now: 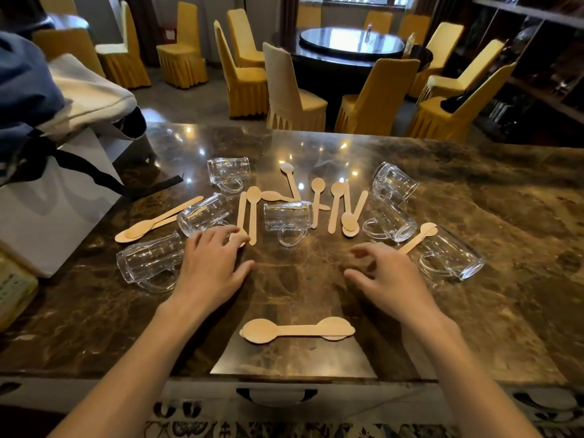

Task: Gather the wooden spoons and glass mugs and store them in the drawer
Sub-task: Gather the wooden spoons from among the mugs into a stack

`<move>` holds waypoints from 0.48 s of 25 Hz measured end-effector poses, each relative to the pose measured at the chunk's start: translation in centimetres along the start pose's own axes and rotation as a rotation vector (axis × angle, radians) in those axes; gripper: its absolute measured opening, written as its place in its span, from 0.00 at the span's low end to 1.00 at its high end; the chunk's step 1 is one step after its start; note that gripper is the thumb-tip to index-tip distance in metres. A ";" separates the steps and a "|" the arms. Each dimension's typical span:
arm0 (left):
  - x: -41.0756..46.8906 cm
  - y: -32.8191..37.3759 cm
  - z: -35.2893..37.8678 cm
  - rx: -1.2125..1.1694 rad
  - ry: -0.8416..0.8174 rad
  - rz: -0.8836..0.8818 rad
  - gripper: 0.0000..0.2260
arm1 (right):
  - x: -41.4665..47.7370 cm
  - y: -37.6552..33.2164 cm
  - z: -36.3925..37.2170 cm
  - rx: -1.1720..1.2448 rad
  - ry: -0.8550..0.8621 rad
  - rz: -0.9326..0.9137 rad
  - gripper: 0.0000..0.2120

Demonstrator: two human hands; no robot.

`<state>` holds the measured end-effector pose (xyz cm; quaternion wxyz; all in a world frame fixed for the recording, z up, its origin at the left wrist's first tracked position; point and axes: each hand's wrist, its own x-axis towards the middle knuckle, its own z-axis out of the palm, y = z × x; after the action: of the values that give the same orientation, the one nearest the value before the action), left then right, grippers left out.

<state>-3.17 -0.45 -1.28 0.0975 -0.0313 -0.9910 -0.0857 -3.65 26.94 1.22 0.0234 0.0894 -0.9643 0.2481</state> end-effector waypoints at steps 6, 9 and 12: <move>4.3 -0.8 0.9 0.206 -0.062 -0.025 0.22 | 7.6 -0.5 -0.4 -0.185 0.066 0.092 0.17; 5.8 0.1 0.9 0.233 -0.104 -0.056 0.21 | 10.1 -0.2 -0.6 -0.262 0.034 0.137 0.15; 6.4 0.7 0.9 0.288 -0.194 -0.074 0.23 | 11.5 0.0 -0.3 -0.346 -0.069 0.165 0.14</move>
<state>-9.52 0.67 -0.76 0.0016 0.0116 -0.9983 0.0569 -14.93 25.19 2.50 -0.0150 0.0129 -0.9969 0.0765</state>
